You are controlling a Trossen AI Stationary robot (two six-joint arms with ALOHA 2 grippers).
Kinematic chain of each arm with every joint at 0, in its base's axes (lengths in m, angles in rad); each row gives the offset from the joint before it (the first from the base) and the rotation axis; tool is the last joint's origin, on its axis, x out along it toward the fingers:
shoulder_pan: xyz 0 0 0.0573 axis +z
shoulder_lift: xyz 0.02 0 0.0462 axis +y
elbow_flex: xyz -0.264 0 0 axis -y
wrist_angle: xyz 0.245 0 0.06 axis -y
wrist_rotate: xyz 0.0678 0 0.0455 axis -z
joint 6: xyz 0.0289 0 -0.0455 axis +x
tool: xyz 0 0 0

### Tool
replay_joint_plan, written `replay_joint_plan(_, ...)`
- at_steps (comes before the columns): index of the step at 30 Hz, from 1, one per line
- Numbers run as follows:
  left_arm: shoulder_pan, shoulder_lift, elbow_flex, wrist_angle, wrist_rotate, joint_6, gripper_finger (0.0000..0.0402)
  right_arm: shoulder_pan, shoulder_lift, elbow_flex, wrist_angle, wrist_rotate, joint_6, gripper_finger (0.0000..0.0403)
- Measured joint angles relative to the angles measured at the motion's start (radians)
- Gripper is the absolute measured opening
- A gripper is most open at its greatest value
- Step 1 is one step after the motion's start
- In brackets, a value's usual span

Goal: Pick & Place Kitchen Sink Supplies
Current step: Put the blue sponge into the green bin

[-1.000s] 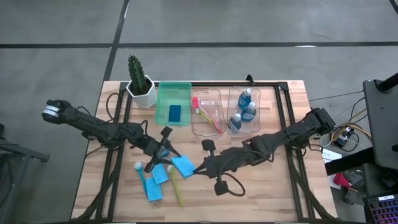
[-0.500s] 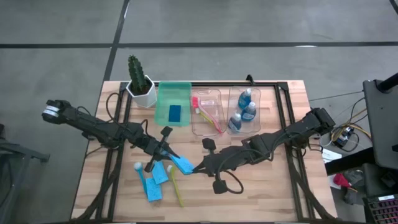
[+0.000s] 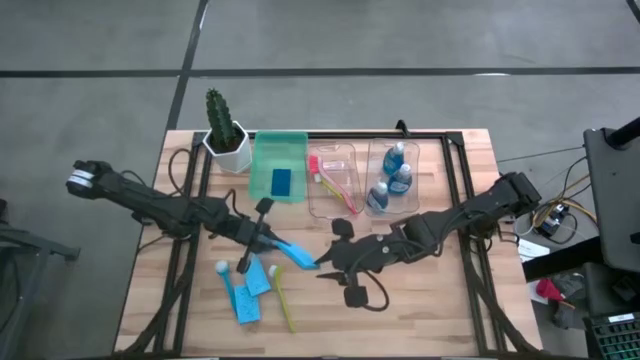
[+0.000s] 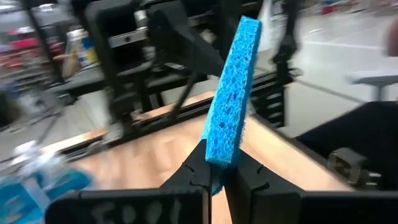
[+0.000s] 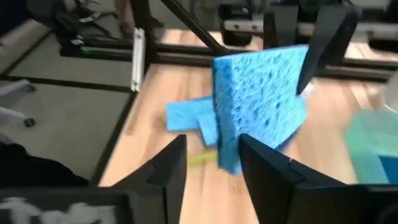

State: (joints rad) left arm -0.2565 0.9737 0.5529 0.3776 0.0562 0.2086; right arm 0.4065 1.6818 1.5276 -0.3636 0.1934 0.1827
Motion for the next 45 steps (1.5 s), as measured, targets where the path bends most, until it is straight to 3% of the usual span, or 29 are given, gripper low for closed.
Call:
replay_joint_plan(10, 0.000, -0.117, 0.000, -0.120, -0.366, 0.004, 0.0021, 0.002, -0.011, 0.000, -0.144, 0.080, 0.049, 0.0164)
replay_joint_plan(13, 0.001, -0.140, 0.000, -0.152, -0.574, 0.007, 0.0021, 0.001, -0.011, 0.000, -0.166, 0.124, 0.048, 0.0160)
replay_joint_plan(18, 0.001, -0.146, 0.000, -0.241, -1.048, 0.013, 0.0023, 0.004, -0.011, -0.005, -0.165, 0.124, 0.060, 0.0152)
replay_joint_plan(21, 0.001, -0.140, 0.000, -0.309, -1.194, 0.020, 0.0023, 0.007, -0.011, -0.008, -0.164, 0.124, 0.078, 0.0148)
replay_joint_plan(32, 0.117, -0.098, 0.000, -0.364, -1.198, 0.035, 0.0024, 0.008, -0.011, -0.080, -0.105, 0.124, 0.100, 0.0139)
replay_joint_plan(39, 0.271, -0.040, 0.002, -0.378, -0.954, -0.015, 0.0025, 0.008, -0.011, -0.111, -0.094, 0.124, 0.114, 0.0141)
replay_joint_plan(45, 0.385, 0.025, 0.009, -0.428, -0.939, -0.141, 0.0025, 0.008, -0.011, -0.136, -0.065, 0.123, 0.117, 0.0133)
